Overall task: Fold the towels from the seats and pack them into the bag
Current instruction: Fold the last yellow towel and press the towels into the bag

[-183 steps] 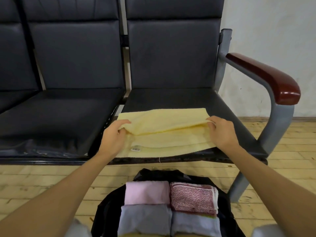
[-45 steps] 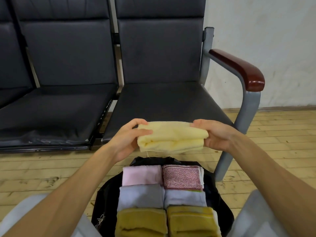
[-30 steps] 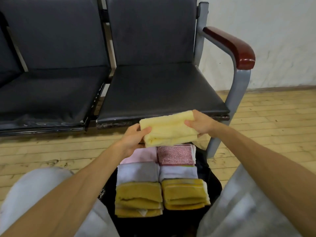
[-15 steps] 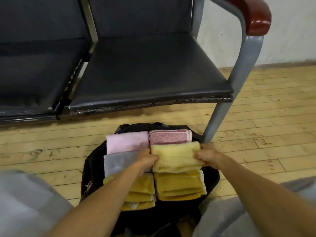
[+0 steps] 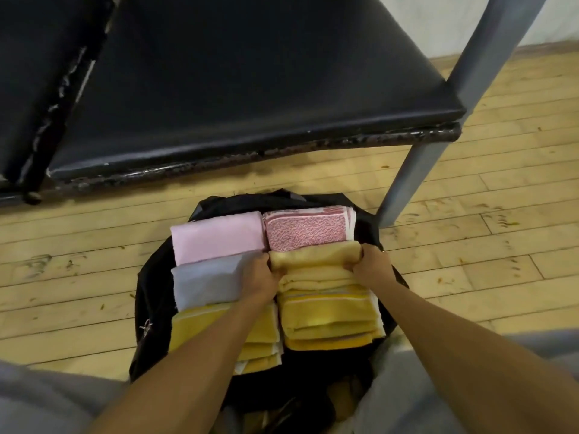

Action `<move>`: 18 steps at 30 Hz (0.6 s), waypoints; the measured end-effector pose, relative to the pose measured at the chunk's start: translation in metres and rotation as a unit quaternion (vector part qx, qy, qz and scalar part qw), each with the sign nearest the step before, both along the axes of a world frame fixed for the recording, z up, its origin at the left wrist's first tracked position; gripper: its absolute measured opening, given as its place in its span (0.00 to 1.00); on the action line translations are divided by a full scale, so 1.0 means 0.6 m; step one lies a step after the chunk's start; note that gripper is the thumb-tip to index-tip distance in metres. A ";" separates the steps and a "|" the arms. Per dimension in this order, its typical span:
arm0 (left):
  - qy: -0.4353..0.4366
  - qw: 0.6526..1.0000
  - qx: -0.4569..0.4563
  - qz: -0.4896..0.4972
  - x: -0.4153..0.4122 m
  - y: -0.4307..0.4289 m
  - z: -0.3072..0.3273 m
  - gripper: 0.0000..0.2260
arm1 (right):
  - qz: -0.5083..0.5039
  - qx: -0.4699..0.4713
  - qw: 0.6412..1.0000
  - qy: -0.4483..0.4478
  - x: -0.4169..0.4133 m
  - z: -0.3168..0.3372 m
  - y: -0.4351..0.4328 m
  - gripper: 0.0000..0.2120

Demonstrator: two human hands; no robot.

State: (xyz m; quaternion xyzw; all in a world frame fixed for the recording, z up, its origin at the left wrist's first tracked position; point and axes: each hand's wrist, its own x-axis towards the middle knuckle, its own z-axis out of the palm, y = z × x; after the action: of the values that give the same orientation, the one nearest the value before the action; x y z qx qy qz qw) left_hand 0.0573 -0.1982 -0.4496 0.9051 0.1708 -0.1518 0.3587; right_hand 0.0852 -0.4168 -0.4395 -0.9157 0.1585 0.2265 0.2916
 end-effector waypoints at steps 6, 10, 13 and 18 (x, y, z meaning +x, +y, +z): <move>0.031 0.998 -0.016 -0.054 -0.010 0.009 0.029 0.16 | 0.007 -0.066 0.998 -0.012 -0.010 0.022 0.011 0.21; -0.025 0.994 -0.065 -0.089 -0.044 0.045 0.067 0.12 | 0.049 -0.160 0.978 -0.128 -0.029 0.072 0.041 0.28; -0.107 0.991 -0.045 -0.064 -0.074 0.102 0.105 0.11 | 0.159 -0.167 0.960 -0.161 -0.038 0.107 0.089 0.30; -0.094 0.995 -0.002 0.029 -0.123 0.235 0.137 0.09 | 0.371 -0.040 0.919 -0.124 -0.073 0.148 0.230 0.09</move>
State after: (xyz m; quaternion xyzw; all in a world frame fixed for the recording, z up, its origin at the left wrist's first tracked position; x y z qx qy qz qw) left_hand -0.0162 -0.0574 -0.3676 0.9093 0.1627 -0.0561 0.3789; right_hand 0.0414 -0.2791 -0.3506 -0.9406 -0.2209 0.1966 0.1670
